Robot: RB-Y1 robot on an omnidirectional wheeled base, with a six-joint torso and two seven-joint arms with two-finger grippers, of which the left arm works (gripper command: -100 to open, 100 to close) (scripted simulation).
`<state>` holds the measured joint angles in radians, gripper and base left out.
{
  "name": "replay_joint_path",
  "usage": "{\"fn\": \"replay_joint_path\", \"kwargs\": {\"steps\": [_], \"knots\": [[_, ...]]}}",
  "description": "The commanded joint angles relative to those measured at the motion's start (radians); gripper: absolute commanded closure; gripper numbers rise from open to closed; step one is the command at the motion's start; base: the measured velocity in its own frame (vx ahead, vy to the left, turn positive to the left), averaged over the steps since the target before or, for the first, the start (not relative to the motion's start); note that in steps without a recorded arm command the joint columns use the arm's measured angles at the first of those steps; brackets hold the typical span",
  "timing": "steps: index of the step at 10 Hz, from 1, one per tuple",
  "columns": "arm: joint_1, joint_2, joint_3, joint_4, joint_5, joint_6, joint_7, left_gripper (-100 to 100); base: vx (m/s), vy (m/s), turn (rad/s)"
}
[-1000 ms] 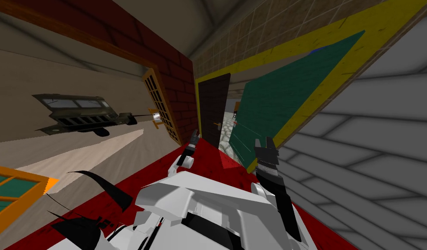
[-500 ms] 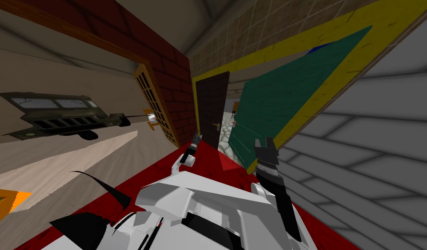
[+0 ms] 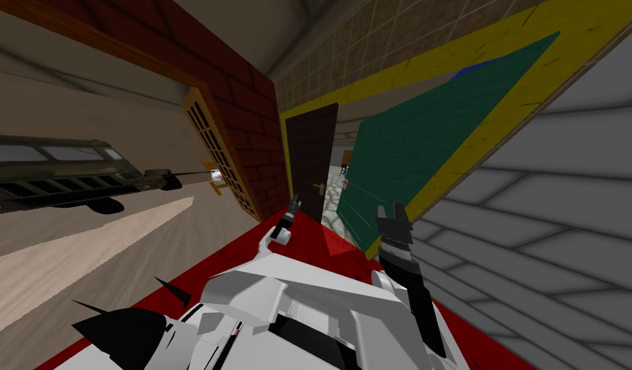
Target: Push the door open
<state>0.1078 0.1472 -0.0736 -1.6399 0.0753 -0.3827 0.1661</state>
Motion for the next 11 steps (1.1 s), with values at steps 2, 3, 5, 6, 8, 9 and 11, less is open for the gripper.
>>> {"fn": "replay_joint_path", "kwargs": {"steps": [2,3,5,6,8,9,11], "knots": [[-0.034,0.006,-0.012,0.059,-0.002,-0.001,0.005,-100,0.093,0.039,-0.067],[-0.048,0.010,-0.016,0.083,-0.002,-0.002,0.007,-100,0.085,0.041,-0.066],[-0.076,0.017,-0.023,0.131,-0.003,-0.004,0.013,-100,0.091,0.037,-0.065],[-0.090,0.021,-0.027,0.156,-0.003,-0.005,0.015,-100,0.104,0.046,-0.070],[-0.117,0.028,-0.035,0.203,-0.003,-0.006,0.021,-100,0.094,0.042,-0.065],[-0.131,0.031,-0.038,0.227,-0.003,-0.007,0.023,-100,0.087,0.032,-0.055],[-0.158,0.038,-0.046,0.274,-0.004,-0.009,0.028,-100,0.090,0.037,-0.068]]}}
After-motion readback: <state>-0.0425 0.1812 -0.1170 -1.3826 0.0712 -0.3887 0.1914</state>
